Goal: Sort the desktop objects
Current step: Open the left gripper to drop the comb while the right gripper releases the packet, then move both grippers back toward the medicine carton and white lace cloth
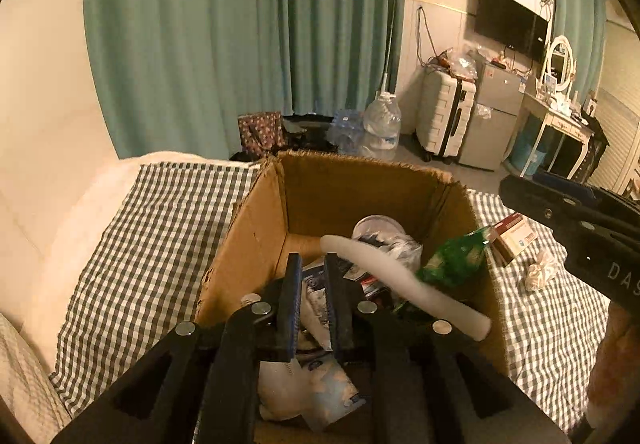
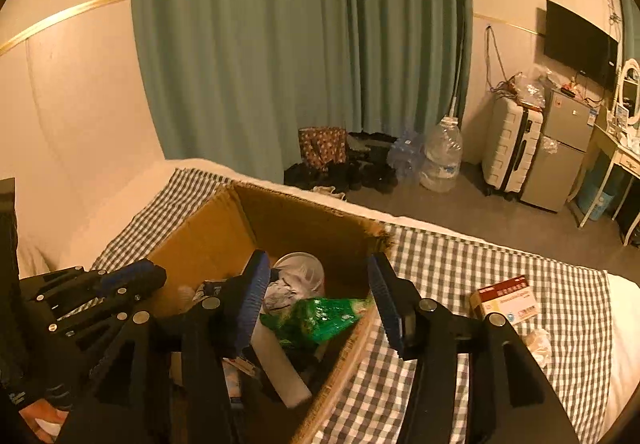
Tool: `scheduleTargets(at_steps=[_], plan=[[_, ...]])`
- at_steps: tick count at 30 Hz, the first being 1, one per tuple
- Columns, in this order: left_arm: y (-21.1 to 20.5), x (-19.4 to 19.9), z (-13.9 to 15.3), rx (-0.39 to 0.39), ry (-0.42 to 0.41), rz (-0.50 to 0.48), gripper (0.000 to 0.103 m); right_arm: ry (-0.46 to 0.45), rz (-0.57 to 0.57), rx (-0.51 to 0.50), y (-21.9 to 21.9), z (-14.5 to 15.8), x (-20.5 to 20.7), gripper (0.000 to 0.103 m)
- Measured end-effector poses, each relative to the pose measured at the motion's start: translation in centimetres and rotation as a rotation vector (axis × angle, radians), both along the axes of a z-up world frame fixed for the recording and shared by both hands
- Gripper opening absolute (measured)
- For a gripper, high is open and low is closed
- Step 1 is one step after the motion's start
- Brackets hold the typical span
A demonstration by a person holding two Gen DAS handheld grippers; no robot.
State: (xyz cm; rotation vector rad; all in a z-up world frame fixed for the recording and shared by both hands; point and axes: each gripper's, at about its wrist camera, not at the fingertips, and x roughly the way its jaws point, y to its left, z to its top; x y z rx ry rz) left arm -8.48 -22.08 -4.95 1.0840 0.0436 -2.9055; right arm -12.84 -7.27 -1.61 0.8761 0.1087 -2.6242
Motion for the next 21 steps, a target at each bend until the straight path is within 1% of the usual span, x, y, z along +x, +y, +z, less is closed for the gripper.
scheduleTargets(at_steps=[1, 3, 5, 7, 8, 12, 13, 15, 16, 17, 18, 19, 21], plan=[[0.4, 0.2, 0.5, -0.001, 0.01, -0.001, 0.019, 0.003, -0.006, -0.002, 0.3, 0.2, 0.2, 0.052], [0.9, 0.7, 1.4, -0.004, 0.034, -0.007, 0.031, 0.013, -0.023, -0.012, 1.4, 1.0, 0.8, 0.052], [1.7, 1.2, 2.6, -0.008, 0.062, -0.015, 0.035, 0.022, -0.039, -0.022, 2.5, 1.7, 1.5, 0.055], [2.7, 1.6, 3.8, -0.009, 0.086, -0.023, 0.042, 0.034, -0.058, -0.026, 3.7, 2.5, 2.1, 0.056], [3.1, 1.9, 4.3, -0.007, 0.098, -0.028, 0.048, 0.042, -0.074, -0.028, 4.7, 3.1, 2.6, 0.056], [6.1, 2.7, 6.7, -0.005, 0.153, -0.056, 0.058, 0.069, -0.122, -0.036, 8.2, 5.1, 4.8, 0.056], [7.3, 3.0, 7.3, 0.004, 0.171, -0.065, 0.06, 0.082, -0.133, -0.029, 9.2, 5.7, 5.5, 0.056], [10.1, 3.5, 8.3, 0.027, 0.202, -0.084, 0.068, 0.121, -0.172, 0.003, 12.4, 7.5, 7.8, 0.058], [12.0, 3.6, 8.9, 0.04, 0.219, -0.098, 0.07, 0.14, -0.197, 0.013, 14.0, 8.3, 9.1, 0.061], [14.2, 3.9, 9.4, 0.051, 0.242, -0.114, 0.076, 0.152, -0.217, 0.016, 15.5, 8.9, 10.2, 0.067], [15.7, 4.0, 9.7, 0.058, 0.256, -0.123, 0.083, 0.164, -0.243, 0.017, 17.8, 9.7, 11.8, 0.069], [18.1, 4.2, 10.0, 0.064, 0.27, -0.133, 0.085, 0.17, -0.262, 0.02, 19.4, 10.2, 12.9, 0.073], [21.9, 4.6, 10.6, 0.072, 0.28, -0.16, 0.087, 0.175, -0.314, 0.034, 23.6, 11.1, 15.4, 0.076]])
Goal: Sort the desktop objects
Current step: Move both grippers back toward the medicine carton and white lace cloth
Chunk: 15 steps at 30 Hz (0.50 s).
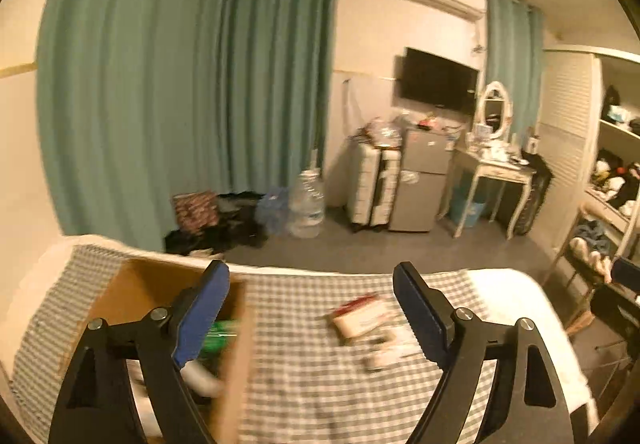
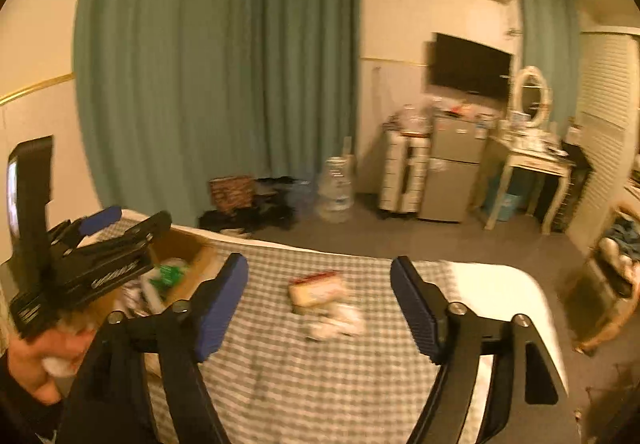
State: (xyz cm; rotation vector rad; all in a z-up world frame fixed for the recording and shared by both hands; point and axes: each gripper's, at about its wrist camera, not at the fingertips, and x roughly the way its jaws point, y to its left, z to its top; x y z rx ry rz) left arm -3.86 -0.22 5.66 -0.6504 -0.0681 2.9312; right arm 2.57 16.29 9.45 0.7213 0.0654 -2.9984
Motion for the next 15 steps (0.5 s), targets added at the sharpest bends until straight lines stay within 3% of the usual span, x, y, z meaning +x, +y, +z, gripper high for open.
scheduleTargets(at_steps=[6, 10, 15], plan=[[9.6, 1.6, 1.1, -0.036, 0.014, -0.083, 0.088, 0.008, -0.115, -0.007, 10.1, 0.9, 4.6, 0.078], [11.6, 1.7, 1.2, -0.017, 0.009, -0.075, 0.089, 0.015, -0.158, -0.04, 14.9, 1.1, 5.7, 0.079], [12.5, 0.9, 0.8, -0.002, -0.008, -0.034, 0.091, 0.016, -0.161, -0.054, 17.7, 0.7, 5.3, 0.082]])
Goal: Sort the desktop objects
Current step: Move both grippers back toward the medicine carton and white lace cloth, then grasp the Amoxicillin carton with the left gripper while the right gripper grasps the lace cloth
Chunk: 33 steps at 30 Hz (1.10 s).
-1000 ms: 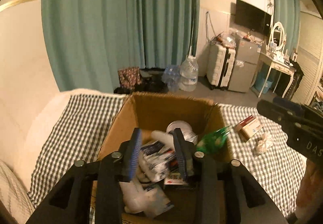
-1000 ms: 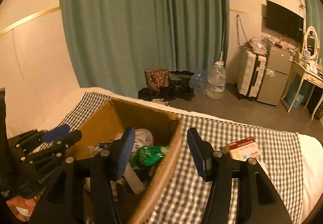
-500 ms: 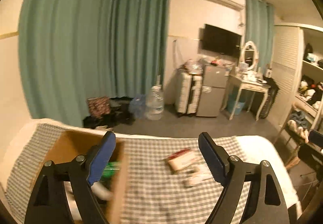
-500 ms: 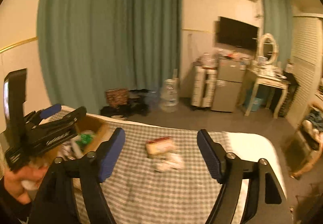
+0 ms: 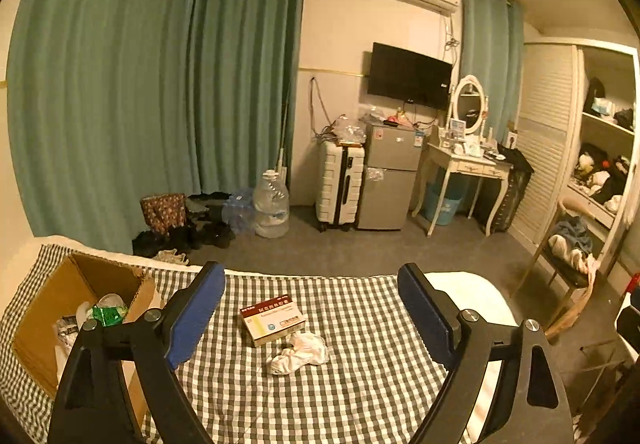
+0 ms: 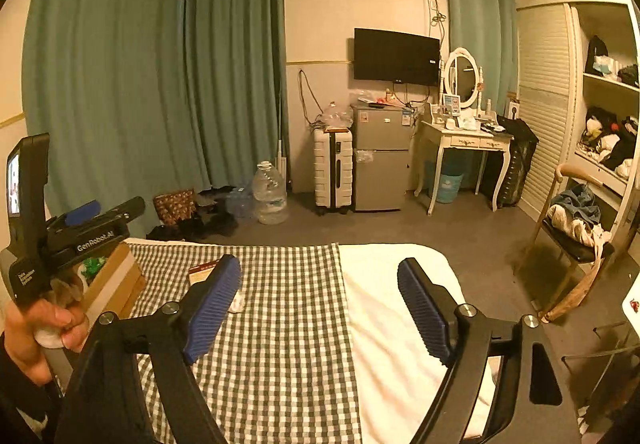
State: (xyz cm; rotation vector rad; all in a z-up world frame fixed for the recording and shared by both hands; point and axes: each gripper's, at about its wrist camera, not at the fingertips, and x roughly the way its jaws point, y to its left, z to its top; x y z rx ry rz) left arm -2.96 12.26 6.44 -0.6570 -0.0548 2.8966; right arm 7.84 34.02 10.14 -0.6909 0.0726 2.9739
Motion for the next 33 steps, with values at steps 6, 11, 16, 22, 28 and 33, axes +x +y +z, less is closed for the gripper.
scheduleTargets(at_steps=[6, 11, 16, 22, 28, 33], plan=[[-0.3, -2.1, -1.9, -0.095, -0.006, 0.027, 0.092, -0.017, 0.01, -0.073, 1.2, -2.6, -3.7, 0.082], [-1.7, -5.3, -5.1, -0.133, -0.042, 0.017, 0.092, -0.069, 0.029, -0.132, -0.1, -6.1, -7.4, 0.082], [-3.3, -8.6, -8.9, -0.167, -0.098, 0.005, 0.092, -0.138, 0.08, -0.146, -2.9, -9.6, -12.2, 0.082], [-4.5, -12.4, -13.7, -0.199, -0.17, -0.002, 0.092, -0.2, 0.131, -0.155, -6.4, -14.3, -16.7, 0.082], [-4.6, -15.7, -17.9, -0.169, -0.245, -0.066, 0.092, -0.253, 0.128, -0.213, -7.6, -18.7, -20.4, 0.082], [-4.1, -17.6, -20.9, -0.189, -0.265, -0.118, 0.092, -0.294, 0.117, -0.245, -8.0, -22.3, -23.4, 0.082]])
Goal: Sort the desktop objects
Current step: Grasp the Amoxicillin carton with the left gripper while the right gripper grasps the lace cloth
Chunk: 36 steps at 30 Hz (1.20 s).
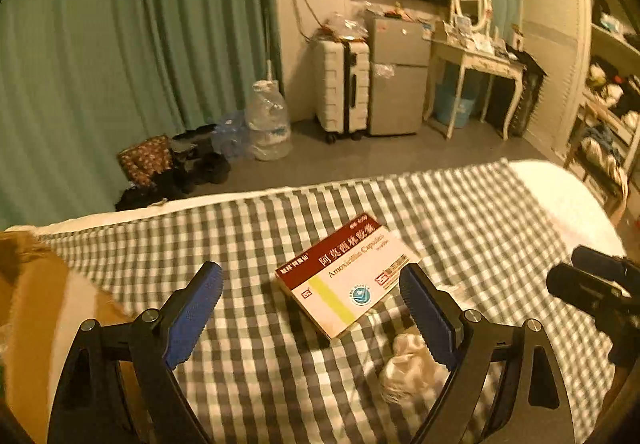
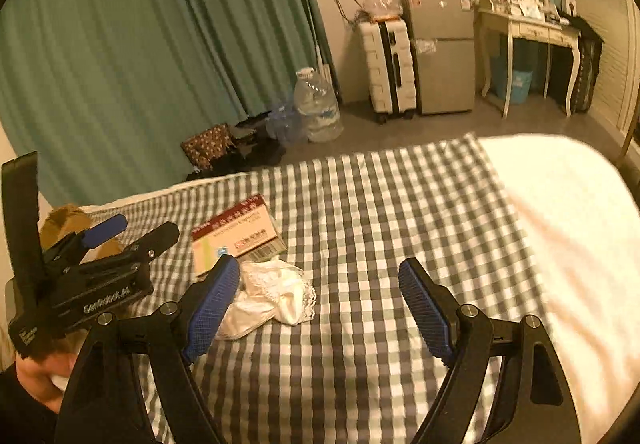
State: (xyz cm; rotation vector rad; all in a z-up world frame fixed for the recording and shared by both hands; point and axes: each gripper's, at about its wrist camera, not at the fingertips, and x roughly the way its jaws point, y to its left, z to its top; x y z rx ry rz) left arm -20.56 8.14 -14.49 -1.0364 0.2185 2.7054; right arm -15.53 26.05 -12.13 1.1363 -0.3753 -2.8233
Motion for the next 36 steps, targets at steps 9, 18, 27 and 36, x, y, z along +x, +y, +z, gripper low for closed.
scheduleTargets(at_steps=[9, 18, 27, 36], plan=[[-0.4, -2.6, -4.1, 0.045, -0.058, -0.096, 0.093, -0.049, 0.017, -0.04, -1.1, -4.6, -2.5, 0.082], [0.8, -5.5, -5.2, 0.044, -0.053, -0.194, 0.103, -0.071, 0.036, -0.078, -1.8, -6.2, -3.0, 0.082], [1.1, -5.7, -6.1, 0.052, -0.117, -0.223, 0.1, -0.116, 0.074, -0.1, -3.4, -7.4, -3.1, 0.067], [3.5, -3.3, -6.2, 0.015, -0.144, -0.233, 0.09, -0.142, 0.144, -0.034, -5.4, -8.3, -2.3, 0.007]])
